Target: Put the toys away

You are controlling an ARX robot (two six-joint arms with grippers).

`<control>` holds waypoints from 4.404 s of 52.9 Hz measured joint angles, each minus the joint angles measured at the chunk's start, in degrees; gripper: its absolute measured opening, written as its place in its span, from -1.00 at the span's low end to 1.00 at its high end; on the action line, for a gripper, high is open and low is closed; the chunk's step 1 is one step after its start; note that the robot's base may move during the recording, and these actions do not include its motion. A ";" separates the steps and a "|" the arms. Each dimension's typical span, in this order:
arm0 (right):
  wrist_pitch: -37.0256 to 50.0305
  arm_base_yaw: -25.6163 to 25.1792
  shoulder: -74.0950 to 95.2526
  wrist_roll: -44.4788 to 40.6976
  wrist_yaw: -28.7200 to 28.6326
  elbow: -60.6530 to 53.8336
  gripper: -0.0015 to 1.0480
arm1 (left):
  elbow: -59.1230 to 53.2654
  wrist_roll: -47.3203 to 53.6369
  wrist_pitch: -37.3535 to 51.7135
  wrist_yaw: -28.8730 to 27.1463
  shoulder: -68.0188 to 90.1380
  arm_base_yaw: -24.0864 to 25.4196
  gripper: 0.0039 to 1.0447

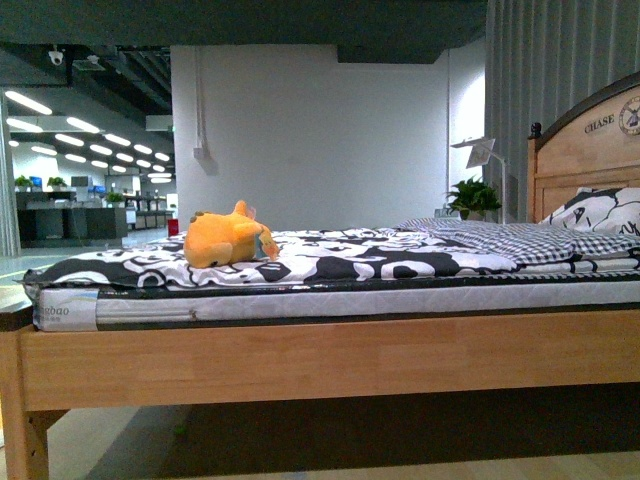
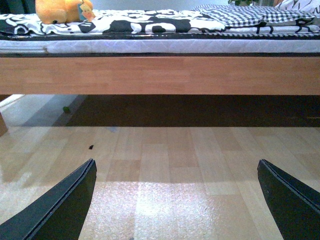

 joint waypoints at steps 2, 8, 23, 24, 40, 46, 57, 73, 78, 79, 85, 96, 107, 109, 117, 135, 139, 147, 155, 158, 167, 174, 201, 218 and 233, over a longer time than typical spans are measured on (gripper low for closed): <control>0.00 0.00 0.00 0.00 -0.02 0.00 0.87 | 0.00 0.00 0.00 0.00 0.00 0.00 0.89; 0.00 0.00 0.00 0.00 -0.02 0.00 0.87 | 0.00 0.00 0.00 0.00 0.00 0.00 0.89; 0.00 0.00 0.00 0.00 -0.02 0.00 0.87 | 0.00 0.00 0.00 0.02 -0.02 0.00 0.89; 0.00 0.00 0.00 0.00 -0.02 0.00 0.87 | 0.00 0.00 0.00 0.00 0.00 0.00 0.89; 0.00 0.00 0.00 0.00 0.00 0.00 0.87 | 0.00 0.00 0.00 0.00 0.00 0.00 0.89; 0.00 0.00 0.00 0.00 -0.02 0.00 0.87 | 0.00 0.00 0.00 0.00 -0.02 0.00 0.89; 0.00 0.00 0.00 0.00 -0.02 0.00 0.87 | 0.00 0.00 0.00 0.00 0.00 0.00 0.89; 0.00 0.00 0.00 0.00 -0.02 0.00 0.87 | 0.00 0.00 0.00 0.00 0.00 0.00 0.89; 0.00 0.00 0.02 0.00 -0.02 0.00 0.87 | 0.00 0.00 0.00 0.00 0.00 0.00 0.89; 0.00 0.00 0.02 0.02 0.00 0.00 0.87 | 0.00 0.02 0.00 0.00 0.00 0.00 0.89; 0.00 0.00 0.02 0.00 0.00 0.00 0.87 | 0.00 0.02 0.00 0.02 0.00 0.00 0.89; 0.00 0.00 0.00 0.00 -0.02 0.00 0.87 | 0.00 0.00 0.00 0.04 -0.02 0.00 0.89; 0.00 0.00 0.00 0.00 0.00 0.00 0.87 | 0.00 0.02 0.00 0.02 -0.04 0.00 0.89; 0.00 0.00 0.02 0.00 0.02 0.00 0.87 | 0.00 0.00 0.00 0.02 -0.04 0.00 0.89; 0.00 0.00 0.00 0.02 0.00 0.00 0.87 | 0.00 0.00 0.00 0.00 -0.04 0.00 0.89; 0.00 0.00 0.00 0.00 0.13 0.00 0.87 | 0.00 0.02 0.00 0.02 -0.04 0.00 0.89; 0.00 0.00 0.00 0.00 0.15 0.00 0.87 | 0.00 0.02 0.00 0.02 -0.04 0.00 0.89; 0.00 0.00 0.00 0.00 0.13 0.00 0.87 | 0.00 0.00 0.00 0.04 -0.04 0.00 0.89; 0.00 0.00 0.02 0.00 0.15 0.00 0.87 | 0.00 0.00 0.00 0.02 -0.04 0.00 0.89; 0.00 0.00 0.00 0.00 0.15 0.00 0.87 | 0.00 0.00 0.00 0.04 -0.04 0.00 0.89; 0.00 0.00 0.02 0.00 0.15 0.00 0.87 | 0.00 0.02 0.00 0.02 -0.04 0.00 0.89; 0.00 0.00 0.02 0.00 0.15 0.00 0.87 | 0.00 0.00 0.00 0.02 -0.04 0.00 0.89; 0.00 0.00 0.00 0.00 0.39 0.00 0.87 | 0.00 0.02 0.00 0.20 -0.04 0.00 0.89; 0.00 0.00 -0.04 0.00 0.20 0.00 0.87 | 0.00 0.02 -0.04 0.04 -0.20 0.00 0.89; 0.00 0.00 0.07 0.02 0.11 0.00 0.87 | 0.00 0.02 -0.07 0.04 -0.17 0.00 0.89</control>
